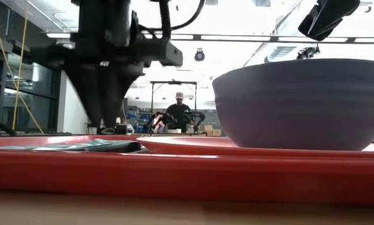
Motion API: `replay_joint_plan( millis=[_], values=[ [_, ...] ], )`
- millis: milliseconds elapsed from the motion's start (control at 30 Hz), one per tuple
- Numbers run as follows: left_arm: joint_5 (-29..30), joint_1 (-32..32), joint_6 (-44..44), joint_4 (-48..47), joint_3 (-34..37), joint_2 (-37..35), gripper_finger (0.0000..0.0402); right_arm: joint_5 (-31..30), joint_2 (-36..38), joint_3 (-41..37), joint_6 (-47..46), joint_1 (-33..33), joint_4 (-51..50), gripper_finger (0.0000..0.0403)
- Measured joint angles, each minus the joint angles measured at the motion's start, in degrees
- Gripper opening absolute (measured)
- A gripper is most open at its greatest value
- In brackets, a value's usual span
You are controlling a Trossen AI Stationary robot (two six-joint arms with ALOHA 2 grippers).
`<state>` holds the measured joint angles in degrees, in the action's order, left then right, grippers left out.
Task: Set up tray
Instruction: Put the green spoon beside the green patterned fork on top of the blue napkin on the red tray
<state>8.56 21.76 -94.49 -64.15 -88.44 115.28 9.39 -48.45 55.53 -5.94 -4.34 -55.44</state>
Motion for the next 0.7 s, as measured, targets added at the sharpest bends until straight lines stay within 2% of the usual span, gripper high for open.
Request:
replay_joint_plan(
  millis=[200, 367, 500, 600, 700],
  values=[
    [2.9, 0.0, 0.2, -6.2, -4.2, -2.0, 0.0111, 0.0, 0.0, 0.0, 0.0, 0.0, 0.0, 0.0],
    [7.7, -0.8, 0.2, -17.4, -9.2, -4.2, 0.0111, 0.0, 0.0, 0.0, 0.0, 0.0, 0.1, 0.0],
    [13.9, -2.4, 0.8, -26.0, -14.9, -4.7, 0.0111, -0.3, 0.0, 0.0, 0.1, 0.0, 0.2, 0.0],
    [21.9, -3.8, 5.5, -25.4, -15.1, -7.4, 0.0111, -0.5, 0.0, 0.0, 0.2, 0.0, 0.2, 0.0],
    [26.3, -6.2, 7.4, -26.0, -14.0, -9.9, 0.0111, -0.5, 0.1, 0.0, 0.2, 0.0, 0.0, 0.0]
  ],
)
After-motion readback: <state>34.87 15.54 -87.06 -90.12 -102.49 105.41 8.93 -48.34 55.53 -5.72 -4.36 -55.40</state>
